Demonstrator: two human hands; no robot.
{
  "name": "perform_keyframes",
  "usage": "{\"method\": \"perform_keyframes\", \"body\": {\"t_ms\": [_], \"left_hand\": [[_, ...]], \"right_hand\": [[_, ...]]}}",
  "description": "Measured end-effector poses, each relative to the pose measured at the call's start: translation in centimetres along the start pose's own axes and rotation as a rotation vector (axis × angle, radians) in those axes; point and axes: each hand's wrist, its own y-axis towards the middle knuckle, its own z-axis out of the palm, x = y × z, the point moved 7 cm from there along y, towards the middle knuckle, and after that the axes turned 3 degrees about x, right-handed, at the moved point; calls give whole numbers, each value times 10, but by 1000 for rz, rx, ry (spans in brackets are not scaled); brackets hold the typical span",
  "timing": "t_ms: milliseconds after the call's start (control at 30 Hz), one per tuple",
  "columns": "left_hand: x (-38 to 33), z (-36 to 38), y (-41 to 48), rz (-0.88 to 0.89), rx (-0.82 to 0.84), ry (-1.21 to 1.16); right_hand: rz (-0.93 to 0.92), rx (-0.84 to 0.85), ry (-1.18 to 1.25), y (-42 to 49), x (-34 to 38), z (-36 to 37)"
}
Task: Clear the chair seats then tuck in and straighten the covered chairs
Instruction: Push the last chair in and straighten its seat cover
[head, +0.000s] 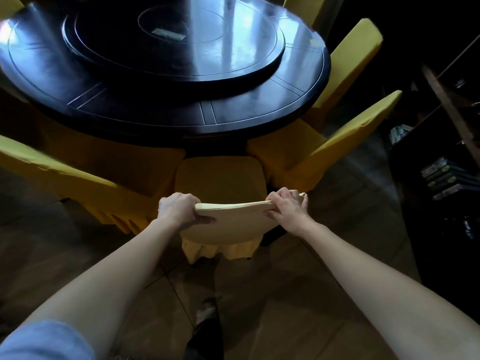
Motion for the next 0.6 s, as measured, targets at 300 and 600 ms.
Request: {"method": "perform_keyframes", "body": {"t_ms": [300,600], "left_hand": [[-4,-15,58,13,30,23],[-5,-18,62,31,122,14]], "right_hand": [[16,25,17,48,-14,-15],[74,72,19,45,-11,-23]]}}
